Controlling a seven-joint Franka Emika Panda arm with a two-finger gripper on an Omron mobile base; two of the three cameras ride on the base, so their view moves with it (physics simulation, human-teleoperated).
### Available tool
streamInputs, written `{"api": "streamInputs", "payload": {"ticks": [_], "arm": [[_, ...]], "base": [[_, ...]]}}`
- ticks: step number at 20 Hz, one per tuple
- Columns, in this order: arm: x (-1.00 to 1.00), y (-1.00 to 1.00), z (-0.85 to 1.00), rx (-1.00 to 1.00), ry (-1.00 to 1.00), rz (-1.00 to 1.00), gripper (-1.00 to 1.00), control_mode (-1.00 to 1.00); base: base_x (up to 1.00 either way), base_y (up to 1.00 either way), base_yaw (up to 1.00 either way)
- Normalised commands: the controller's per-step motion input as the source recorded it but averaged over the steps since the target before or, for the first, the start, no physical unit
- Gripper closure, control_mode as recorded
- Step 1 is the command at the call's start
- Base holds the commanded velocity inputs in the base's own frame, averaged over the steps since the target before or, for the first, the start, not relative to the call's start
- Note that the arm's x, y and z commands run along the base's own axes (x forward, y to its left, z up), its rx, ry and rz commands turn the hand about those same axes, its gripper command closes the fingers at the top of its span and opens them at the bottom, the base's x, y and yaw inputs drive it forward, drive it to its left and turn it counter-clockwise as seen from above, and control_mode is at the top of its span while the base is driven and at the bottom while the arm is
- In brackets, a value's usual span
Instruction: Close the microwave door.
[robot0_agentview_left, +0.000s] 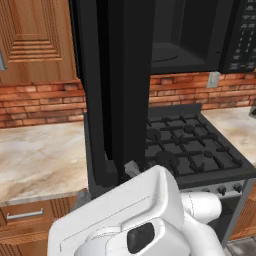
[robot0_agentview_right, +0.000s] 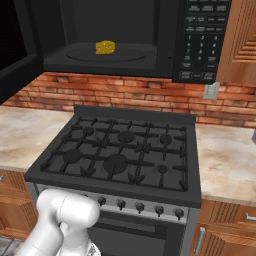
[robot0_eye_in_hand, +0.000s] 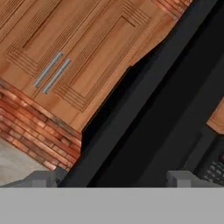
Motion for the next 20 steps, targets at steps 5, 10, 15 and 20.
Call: {"api": "streamInputs", "payload": {"ticks": [5,10,15,20], "arm": [[0.66,-0.15,-0.10,-0.01,0.00,-0.24,-1.00,-1.00],[0.49,-0.33,0.00,0.00,0.00,-0.15,-1.00,-1.00],[0.33,-0.58,0.00,0.00,0.00,-0.18,-1.00,-1.00],[0.47,-0.93,0.00,0.03,0.00,-0.11,-1.00,-1.00]], "base": [[0.00,0.00,0.00],[0.00,0.00,0.00],[0.00,0.00,0.00],[0.00,0.00,0.00]]}}
